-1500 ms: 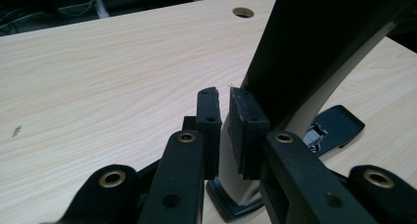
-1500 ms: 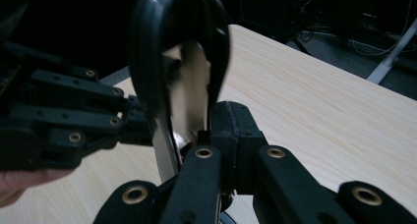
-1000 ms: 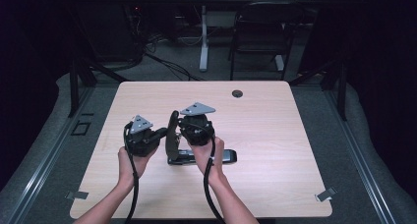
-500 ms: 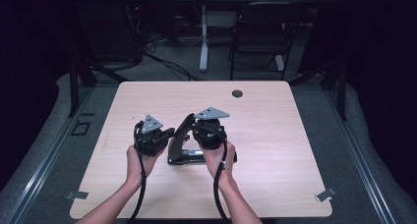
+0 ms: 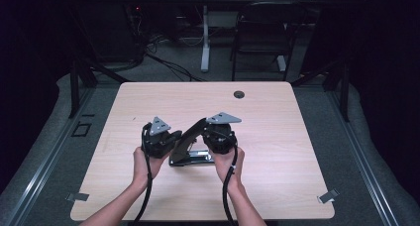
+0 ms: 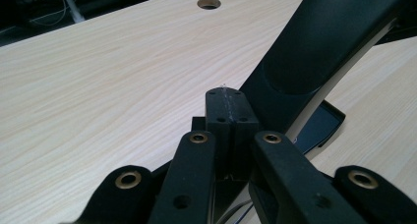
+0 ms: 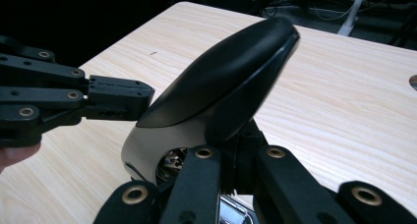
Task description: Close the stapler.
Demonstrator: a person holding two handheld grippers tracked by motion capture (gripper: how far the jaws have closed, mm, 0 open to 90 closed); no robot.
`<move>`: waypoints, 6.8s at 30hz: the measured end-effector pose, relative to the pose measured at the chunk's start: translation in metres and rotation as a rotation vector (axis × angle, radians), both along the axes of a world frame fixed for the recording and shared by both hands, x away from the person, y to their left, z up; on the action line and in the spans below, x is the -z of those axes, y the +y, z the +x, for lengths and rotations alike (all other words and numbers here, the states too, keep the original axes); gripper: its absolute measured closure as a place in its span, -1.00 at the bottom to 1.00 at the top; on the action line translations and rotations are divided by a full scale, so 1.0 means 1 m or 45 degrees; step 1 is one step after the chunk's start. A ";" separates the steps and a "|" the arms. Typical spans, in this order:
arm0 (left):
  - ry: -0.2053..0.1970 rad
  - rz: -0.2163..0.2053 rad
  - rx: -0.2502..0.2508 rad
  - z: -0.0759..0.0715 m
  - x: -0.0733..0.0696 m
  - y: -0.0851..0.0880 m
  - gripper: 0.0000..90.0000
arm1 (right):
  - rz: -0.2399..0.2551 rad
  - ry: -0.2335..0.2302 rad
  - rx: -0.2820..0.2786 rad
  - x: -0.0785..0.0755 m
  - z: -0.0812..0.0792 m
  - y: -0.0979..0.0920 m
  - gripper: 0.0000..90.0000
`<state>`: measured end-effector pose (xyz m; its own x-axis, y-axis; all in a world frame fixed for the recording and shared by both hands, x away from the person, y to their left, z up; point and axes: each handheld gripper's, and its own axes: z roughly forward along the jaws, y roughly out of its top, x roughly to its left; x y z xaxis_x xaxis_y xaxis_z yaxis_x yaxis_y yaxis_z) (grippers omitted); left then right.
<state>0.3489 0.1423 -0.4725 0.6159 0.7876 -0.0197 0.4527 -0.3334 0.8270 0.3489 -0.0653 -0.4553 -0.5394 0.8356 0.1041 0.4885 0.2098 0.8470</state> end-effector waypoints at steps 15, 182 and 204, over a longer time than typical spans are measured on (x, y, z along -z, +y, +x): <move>0.036 -0.018 -0.029 0.002 0.003 0.015 0.40 | 0.024 0.000 0.007 0.006 0.000 -0.007 1.00; 0.210 0.084 -0.135 -0.008 0.040 0.095 -0.81 | -0.065 0.056 0.191 0.048 -0.001 -0.073 1.00; 0.214 0.089 -0.129 -0.007 0.041 0.094 -0.81 | -0.012 0.067 0.208 0.062 -0.001 -0.078 1.00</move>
<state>0.3417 0.2359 -0.5132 0.5262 0.8483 -0.0589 0.6164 -0.3328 0.7136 0.3479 -0.1437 -0.5174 -0.3903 0.9128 0.1203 0.5604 0.1318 0.8177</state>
